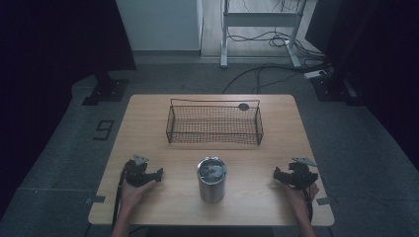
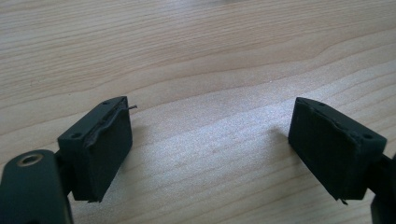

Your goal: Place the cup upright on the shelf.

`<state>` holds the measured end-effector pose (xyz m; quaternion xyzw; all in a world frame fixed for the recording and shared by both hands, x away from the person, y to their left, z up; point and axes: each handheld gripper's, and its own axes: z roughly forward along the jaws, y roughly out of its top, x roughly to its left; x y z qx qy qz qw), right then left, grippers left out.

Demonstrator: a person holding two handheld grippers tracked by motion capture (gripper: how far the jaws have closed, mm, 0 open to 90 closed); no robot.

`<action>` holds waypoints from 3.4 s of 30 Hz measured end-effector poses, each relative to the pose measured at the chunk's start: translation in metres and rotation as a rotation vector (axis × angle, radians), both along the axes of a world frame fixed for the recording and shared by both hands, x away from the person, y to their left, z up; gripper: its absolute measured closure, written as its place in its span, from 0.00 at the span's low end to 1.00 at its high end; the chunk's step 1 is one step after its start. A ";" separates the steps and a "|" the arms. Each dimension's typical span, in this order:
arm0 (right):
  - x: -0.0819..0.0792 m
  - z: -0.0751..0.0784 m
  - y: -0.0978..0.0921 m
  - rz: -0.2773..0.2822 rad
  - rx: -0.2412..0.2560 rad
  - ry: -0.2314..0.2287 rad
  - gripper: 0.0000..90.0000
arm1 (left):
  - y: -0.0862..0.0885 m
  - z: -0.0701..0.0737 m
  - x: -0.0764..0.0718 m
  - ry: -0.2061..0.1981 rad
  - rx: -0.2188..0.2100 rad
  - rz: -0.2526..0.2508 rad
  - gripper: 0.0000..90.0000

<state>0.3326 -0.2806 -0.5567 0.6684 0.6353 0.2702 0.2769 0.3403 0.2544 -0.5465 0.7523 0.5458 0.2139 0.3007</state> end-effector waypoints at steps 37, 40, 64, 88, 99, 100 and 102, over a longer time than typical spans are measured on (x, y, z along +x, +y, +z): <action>-0.005 0.000 -0.004 0.003 -0.001 -0.001 0.00 | -0.031 0.061 -0.049 -0.108 -0.240 -0.200 0.16; -0.005 0.000 -0.004 0.002 -0.002 -0.001 0.00 | -0.037 0.065 -0.056 -0.127 -0.253 -0.224 0.16; -0.005 0.000 -0.005 -0.002 -0.001 -0.002 0.00 | -0.082 0.077 -0.094 -0.127 -0.281 -0.487 0.05; -0.006 0.000 -0.005 -0.007 0.000 -0.003 0.01 | -0.141 0.067 -0.090 -0.141 -0.229 -0.565 0.00; -0.006 0.000 -0.005 -0.007 0.000 -0.004 0.01 | -0.164 0.061 -0.076 -0.181 -0.211 -0.498 0.00; -0.006 0.000 -0.005 -0.007 0.001 -0.004 0.01 | -0.166 0.060 -0.074 -0.182 -0.211 -0.493 0.00; -0.006 0.000 -0.005 -0.008 0.002 -0.004 0.01 | -0.169 0.058 -0.071 -0.187 -0.205 -0.481 0.00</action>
